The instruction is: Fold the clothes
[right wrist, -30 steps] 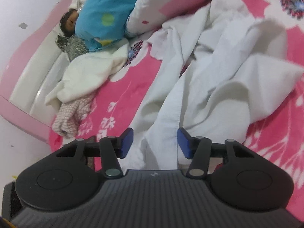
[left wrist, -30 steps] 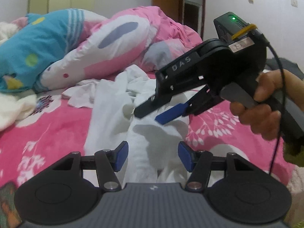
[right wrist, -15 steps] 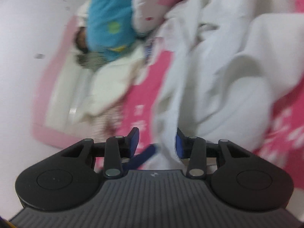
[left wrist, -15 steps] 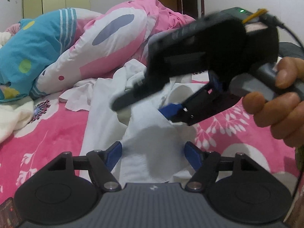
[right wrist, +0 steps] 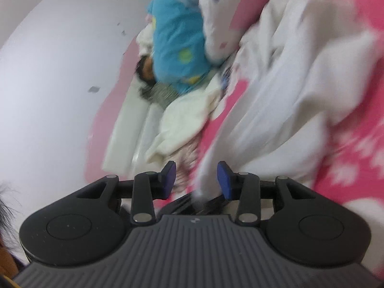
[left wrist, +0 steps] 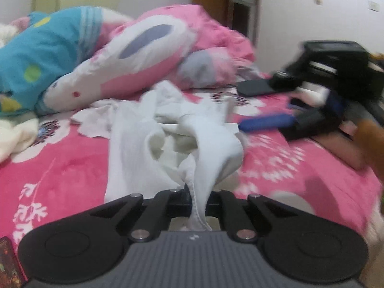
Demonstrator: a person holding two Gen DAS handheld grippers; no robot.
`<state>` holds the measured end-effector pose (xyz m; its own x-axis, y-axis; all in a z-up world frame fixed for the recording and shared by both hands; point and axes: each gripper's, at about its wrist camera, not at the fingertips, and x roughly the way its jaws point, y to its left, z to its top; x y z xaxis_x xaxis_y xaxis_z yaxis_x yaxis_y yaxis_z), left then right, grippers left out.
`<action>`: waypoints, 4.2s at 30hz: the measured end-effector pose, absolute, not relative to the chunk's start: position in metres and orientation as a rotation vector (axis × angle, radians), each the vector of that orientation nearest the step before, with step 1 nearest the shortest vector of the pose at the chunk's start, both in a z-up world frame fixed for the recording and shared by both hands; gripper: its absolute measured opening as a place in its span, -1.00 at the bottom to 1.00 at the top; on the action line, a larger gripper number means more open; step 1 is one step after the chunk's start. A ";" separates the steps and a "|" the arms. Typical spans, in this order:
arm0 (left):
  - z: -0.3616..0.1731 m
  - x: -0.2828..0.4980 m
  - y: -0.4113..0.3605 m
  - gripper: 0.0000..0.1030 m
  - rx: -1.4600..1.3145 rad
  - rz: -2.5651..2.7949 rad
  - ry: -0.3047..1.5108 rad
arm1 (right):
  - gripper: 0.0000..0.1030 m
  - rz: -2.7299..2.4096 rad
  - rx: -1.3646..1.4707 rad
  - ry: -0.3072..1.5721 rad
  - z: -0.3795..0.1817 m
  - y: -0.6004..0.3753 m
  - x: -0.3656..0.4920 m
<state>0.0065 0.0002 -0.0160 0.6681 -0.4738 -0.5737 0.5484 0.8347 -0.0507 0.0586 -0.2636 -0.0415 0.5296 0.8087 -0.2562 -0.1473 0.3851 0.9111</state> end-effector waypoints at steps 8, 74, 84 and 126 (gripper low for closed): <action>-0.018 -0.068 -0.005 -0.93 0.206 -0.752 0.600 | -0.21 0.464 0.725 0.721 0.011 -0.290 0.066; 0.123 -0.055 0.080 -0.93 0.019 -0.162 0.093 | -0.97 0.125 -0.406 0.150 0.046 -0.196 0.014; 0.243 -0.089 0.053 -0.92 0.048 -0.205 -0.208 | -0.97 0.031 -0.230 -0.194 0.176 -0.254 -0.061; 0.217 0.110 -0.149 -0.94 0.307 -0.118 -0.096 | -0.97 -0.150 -0.229 -0.199 0.227 -0.358 0.083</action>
<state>0.1104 -0.1488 0.2175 0.9886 -0.1299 0.0759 0.1009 0.9466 0.3062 0.0828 -0.3584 0.2268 0.9693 -0.1246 0.2119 0.1696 0.9630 -0.2096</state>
